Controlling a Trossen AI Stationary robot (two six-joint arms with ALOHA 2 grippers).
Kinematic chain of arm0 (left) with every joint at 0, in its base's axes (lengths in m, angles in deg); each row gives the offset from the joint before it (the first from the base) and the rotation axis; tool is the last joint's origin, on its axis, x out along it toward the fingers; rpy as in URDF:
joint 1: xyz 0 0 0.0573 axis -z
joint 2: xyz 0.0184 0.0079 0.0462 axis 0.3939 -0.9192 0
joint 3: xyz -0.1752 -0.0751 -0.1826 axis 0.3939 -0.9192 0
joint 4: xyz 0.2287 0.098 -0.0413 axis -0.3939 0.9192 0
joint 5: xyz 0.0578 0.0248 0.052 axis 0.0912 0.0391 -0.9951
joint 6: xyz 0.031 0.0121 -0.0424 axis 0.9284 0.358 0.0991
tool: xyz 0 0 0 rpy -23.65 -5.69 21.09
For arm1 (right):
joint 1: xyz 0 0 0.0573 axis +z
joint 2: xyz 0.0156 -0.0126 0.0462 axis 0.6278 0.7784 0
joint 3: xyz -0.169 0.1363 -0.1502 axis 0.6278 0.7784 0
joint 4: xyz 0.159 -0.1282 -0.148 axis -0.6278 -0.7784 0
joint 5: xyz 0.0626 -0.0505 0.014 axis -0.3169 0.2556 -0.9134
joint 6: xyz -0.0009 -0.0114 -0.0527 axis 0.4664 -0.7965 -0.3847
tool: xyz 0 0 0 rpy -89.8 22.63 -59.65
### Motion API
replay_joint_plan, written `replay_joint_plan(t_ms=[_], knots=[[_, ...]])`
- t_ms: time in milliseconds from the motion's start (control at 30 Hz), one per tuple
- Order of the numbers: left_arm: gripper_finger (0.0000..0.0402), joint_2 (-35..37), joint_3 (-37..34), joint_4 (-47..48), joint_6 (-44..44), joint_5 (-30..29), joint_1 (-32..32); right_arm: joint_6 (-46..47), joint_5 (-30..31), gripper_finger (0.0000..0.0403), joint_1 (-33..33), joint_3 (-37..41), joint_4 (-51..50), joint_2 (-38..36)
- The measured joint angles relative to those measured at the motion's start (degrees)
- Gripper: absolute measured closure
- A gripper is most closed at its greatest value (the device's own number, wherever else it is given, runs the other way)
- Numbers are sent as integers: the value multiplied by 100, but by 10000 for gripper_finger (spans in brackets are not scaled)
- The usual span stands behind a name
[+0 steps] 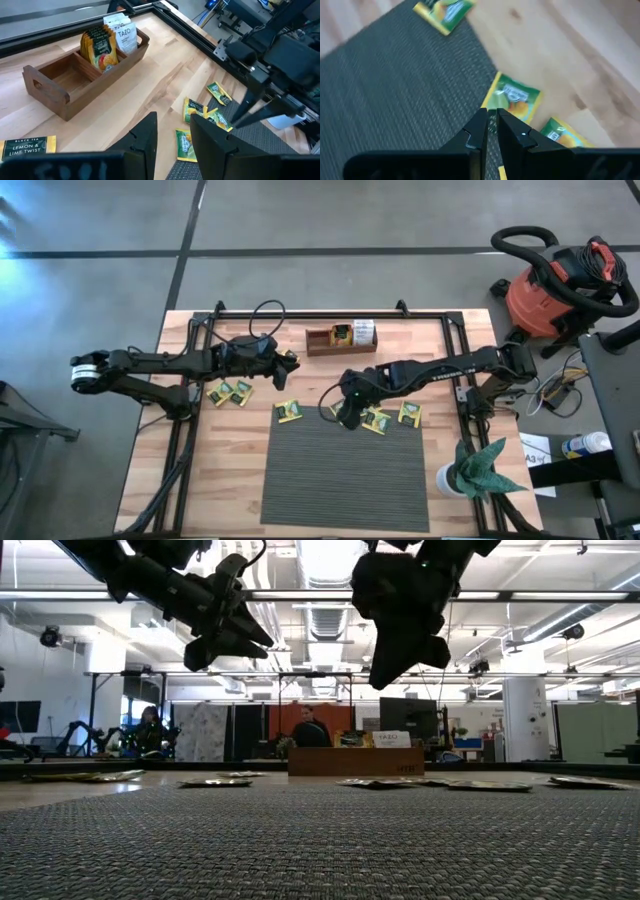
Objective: Pick & Place Tea
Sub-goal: Put the yellow tea bag into the left section of the wooden organizer
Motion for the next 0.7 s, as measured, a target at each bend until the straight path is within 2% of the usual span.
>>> replay_joint_plan(t_ms=[267, 500, 700], knots=[[291, 0, 1, -2, -1107, -8, 0, -922, -570, 364, 348, 0, -286, 0], [291, 0, 19, -168, -2447, -6, 4, -1208, -588, 364, 766, 0, -745, 0], [291, 0, 20, -160, -2841, 6, 4, -1199, -580, 364, 861, 0, -753, -70]])
